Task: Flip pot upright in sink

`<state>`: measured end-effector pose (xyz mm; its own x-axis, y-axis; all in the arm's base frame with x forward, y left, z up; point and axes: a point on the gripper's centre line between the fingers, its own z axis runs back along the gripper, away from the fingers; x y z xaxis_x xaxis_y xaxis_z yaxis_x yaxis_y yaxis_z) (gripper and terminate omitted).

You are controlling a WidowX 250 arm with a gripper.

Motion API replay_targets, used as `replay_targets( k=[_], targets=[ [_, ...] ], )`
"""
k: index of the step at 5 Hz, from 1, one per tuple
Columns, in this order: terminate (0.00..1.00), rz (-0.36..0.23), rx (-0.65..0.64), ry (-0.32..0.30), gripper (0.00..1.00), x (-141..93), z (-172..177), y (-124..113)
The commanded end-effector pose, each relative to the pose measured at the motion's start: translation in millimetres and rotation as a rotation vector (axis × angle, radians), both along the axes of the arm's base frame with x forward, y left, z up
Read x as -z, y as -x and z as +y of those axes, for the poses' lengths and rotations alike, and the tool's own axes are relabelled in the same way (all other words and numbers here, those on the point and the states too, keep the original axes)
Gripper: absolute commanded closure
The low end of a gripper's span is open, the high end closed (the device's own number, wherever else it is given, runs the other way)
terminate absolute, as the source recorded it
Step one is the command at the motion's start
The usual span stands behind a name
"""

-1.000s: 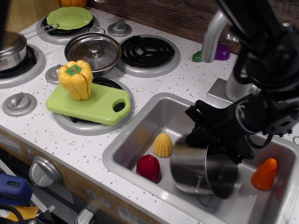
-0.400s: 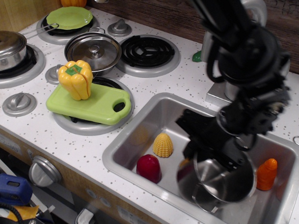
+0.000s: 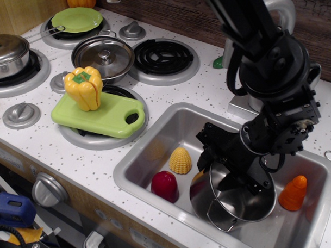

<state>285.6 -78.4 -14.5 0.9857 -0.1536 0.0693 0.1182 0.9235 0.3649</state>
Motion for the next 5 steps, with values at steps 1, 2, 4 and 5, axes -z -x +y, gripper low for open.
replay_targets(
  k=[1,2,4,5],
  targets=[
    [0.00,-0.073,0.003,0.034,0.00,-24.1,-4.5,-9.2],
    [0.00,-0.073,0.003,0.034,0.00,-24.1,-4.5,-9.2],
    [0.00,-0.073,0.003,0.034,0.00,-24.1,-4.5,-9.2],
    [1.00,-0.073,0.003,0.034,0.00,-24.1,-4.5,-9.2]
  ],
)
